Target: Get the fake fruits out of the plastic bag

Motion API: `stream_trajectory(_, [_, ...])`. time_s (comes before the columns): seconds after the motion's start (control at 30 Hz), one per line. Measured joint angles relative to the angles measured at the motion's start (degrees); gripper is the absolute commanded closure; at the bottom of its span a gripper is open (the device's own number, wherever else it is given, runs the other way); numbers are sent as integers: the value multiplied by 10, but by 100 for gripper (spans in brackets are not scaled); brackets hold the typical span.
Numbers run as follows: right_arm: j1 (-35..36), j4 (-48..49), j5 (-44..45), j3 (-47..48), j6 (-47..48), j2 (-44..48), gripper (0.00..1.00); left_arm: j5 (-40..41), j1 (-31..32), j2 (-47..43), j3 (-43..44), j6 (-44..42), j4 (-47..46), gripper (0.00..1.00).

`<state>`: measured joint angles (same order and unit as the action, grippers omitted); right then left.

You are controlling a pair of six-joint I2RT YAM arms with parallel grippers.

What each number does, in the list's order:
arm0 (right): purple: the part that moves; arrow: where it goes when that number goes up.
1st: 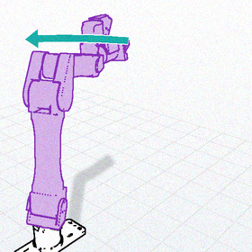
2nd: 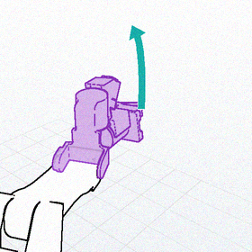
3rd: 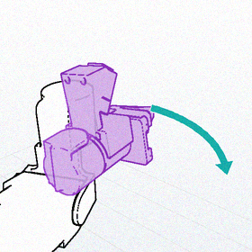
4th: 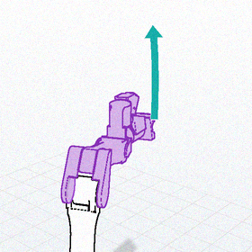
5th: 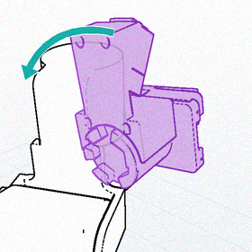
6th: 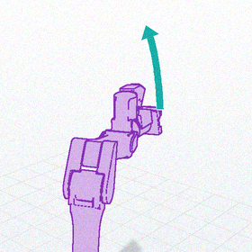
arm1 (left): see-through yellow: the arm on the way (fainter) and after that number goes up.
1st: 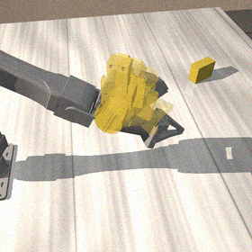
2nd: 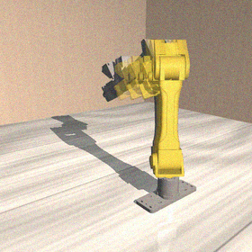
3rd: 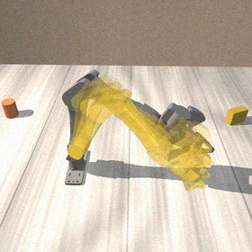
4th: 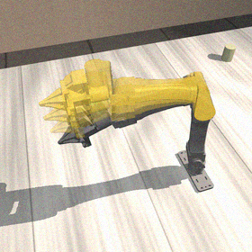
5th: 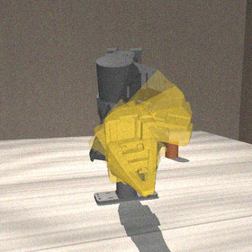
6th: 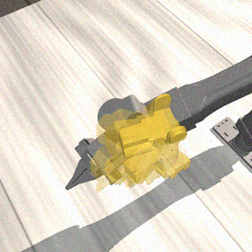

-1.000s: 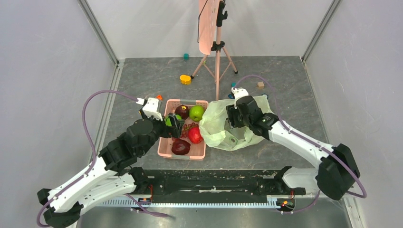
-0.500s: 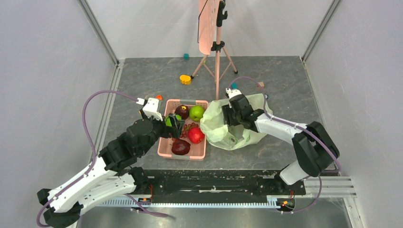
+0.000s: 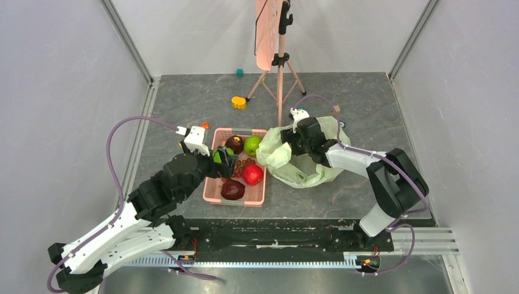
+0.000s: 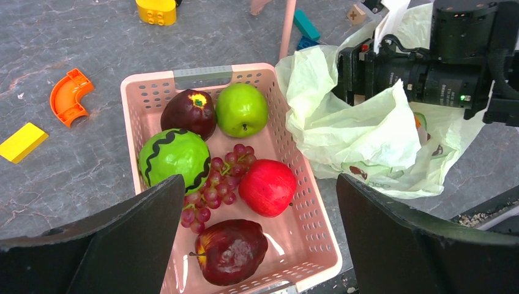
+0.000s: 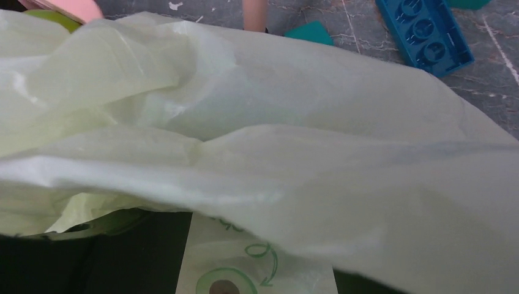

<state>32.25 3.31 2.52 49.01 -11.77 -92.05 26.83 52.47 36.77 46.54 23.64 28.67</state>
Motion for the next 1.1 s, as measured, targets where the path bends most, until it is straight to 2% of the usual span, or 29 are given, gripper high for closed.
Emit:
stream_trajectory(0.3, [-11, 44, -41, 5, -7, -78, 28, 0, 0, 3, 0, 0, 0, 0])
stream_trajectory(0.4, [-12, 59, -47, 19, -9, -96, 40, 0, 0, -1, 0, 0, 0, 0])
stream_trajectory(0.53, [-13, 71, -53, 26, -12, -108, 68, 0, 0, -8, 0, 0, 2, 0])
stream_trajectory(0.6, [-13, 67, -53, 26, -15, -108, 75, 0, 0, -11, 0, 0, 3, 0])
stream_trajectory(0.8, [-13, 48, -40, 11, -16, -81, 77, 0, 0, -14, 0, 0, 4, 0])
stream_trajectory(1.1, [-13, -4, 2, -2, -14, 57, 77, 0, 0, -13, 0, 0, 4, 0])
